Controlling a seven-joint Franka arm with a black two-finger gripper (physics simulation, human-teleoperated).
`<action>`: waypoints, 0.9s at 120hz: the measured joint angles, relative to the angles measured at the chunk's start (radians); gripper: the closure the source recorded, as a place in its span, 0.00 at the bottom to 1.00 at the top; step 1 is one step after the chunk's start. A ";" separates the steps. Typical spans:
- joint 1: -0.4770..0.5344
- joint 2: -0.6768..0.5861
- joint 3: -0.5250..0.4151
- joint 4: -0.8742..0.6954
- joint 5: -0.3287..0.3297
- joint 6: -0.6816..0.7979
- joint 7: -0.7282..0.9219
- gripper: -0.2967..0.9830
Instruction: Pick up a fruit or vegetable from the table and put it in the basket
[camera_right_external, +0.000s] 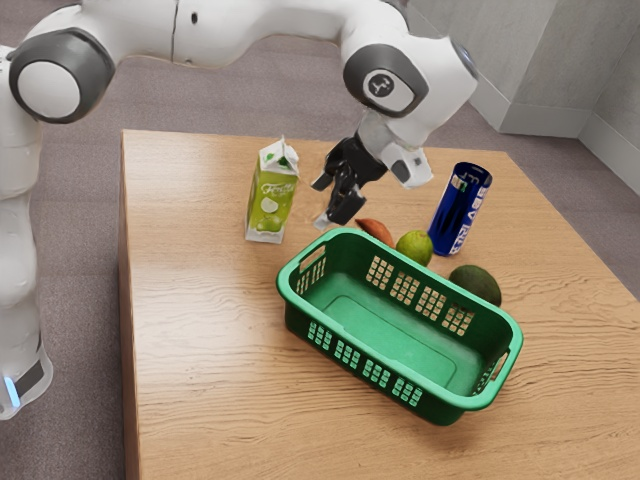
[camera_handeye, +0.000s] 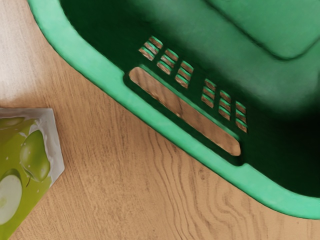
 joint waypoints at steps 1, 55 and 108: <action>0.000 0.002 0.000 -0.002 0.002 0.020 0.000 0.23; 0.012 0.035 0.046 -0.014 0.035 0.446 -0.048 0.23; 0.578 0.478 -0.731 0.315 0.442 0.301 -0.084 0.23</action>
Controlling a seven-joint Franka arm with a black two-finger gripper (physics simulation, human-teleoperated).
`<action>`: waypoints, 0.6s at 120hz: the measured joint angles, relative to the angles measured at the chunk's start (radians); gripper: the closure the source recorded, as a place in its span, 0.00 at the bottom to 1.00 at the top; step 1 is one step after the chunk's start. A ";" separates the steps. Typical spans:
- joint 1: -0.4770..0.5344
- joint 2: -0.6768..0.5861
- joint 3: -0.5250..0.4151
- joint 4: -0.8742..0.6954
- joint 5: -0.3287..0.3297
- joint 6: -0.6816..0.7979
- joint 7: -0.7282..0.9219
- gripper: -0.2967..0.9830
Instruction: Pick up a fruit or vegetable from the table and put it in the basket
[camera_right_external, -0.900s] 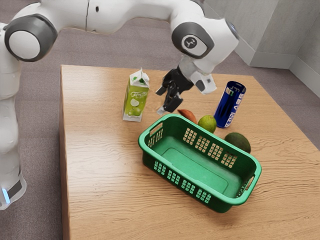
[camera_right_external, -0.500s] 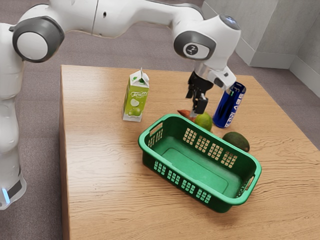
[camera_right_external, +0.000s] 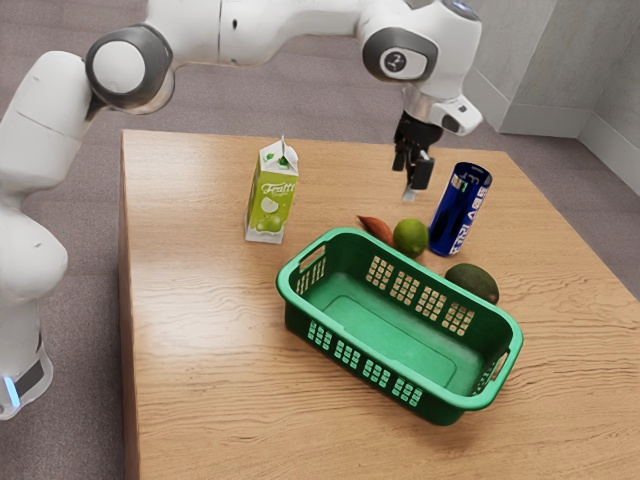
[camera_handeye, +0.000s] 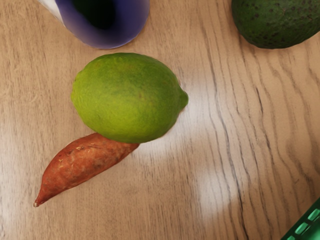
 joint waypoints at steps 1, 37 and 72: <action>0.000 0.001 -0.001 0.000 0.006 -0.001 -0.001 0.23; 0.083 0.242 -0.299 0.030 0.280 -0.021 -0.038 0.23; 0.003 0.370 -0.303 0.141 0.468 -0.006 -0.060 0.23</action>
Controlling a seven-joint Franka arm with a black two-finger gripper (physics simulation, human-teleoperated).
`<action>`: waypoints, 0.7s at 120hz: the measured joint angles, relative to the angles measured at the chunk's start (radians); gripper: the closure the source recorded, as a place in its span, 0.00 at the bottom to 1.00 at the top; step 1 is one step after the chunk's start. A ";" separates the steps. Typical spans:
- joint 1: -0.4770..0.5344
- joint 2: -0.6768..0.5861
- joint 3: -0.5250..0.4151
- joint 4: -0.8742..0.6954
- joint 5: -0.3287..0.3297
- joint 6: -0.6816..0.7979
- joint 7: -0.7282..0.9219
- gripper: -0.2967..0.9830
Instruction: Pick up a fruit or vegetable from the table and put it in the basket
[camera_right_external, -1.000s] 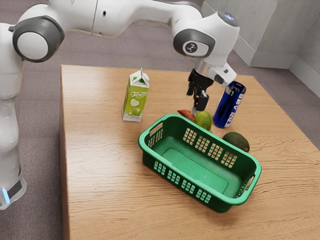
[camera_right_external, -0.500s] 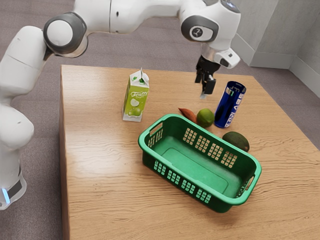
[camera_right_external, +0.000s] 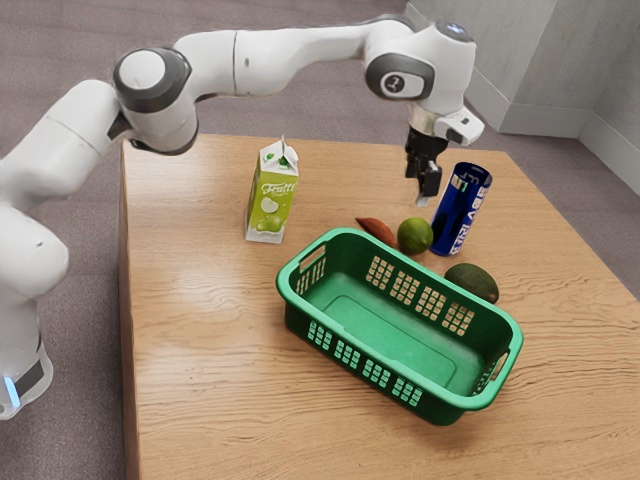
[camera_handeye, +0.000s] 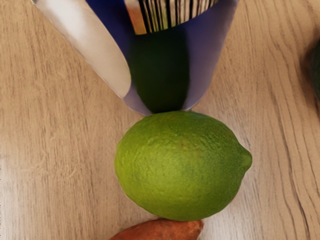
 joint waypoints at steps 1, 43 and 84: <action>-0.004 0.000 0.008 0.003 0.000 0.002 0.001 0.23; -0.088 -0.003 0.156 0.044 -0.086 0.094 0.036 0.23; -0.086 0.056 0.161 0.060 -0.150 0.135 0.056 0.23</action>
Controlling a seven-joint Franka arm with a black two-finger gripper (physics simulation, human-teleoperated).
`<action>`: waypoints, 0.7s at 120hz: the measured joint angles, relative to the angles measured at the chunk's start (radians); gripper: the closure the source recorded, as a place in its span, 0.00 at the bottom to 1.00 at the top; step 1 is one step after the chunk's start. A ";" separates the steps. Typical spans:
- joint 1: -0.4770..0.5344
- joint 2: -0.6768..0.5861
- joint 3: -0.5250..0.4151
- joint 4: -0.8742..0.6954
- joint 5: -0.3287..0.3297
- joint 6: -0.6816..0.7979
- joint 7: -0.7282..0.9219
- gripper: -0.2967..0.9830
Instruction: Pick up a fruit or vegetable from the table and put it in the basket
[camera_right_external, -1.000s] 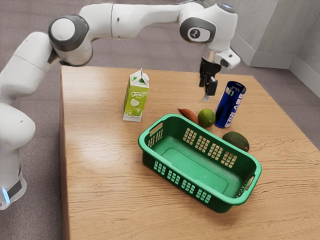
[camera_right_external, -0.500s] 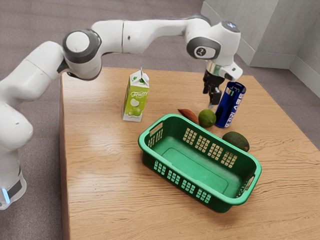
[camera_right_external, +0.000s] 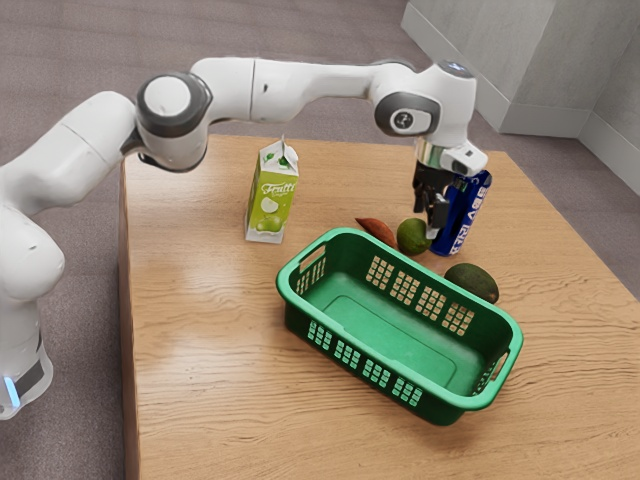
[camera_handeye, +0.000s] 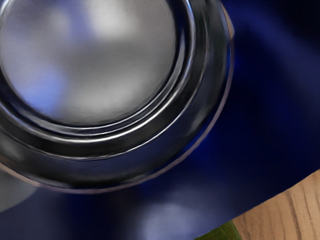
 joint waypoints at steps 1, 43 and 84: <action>0.000 0.002 0.000 0.000 -0.001 0.000 0.000 0.23; -0.001 0.028 0.047 -0.003 -0.051 0.015 0.008 0.23; -0.001 0.024 0.068 -0.008 -0.080 0.026 0.009 0.52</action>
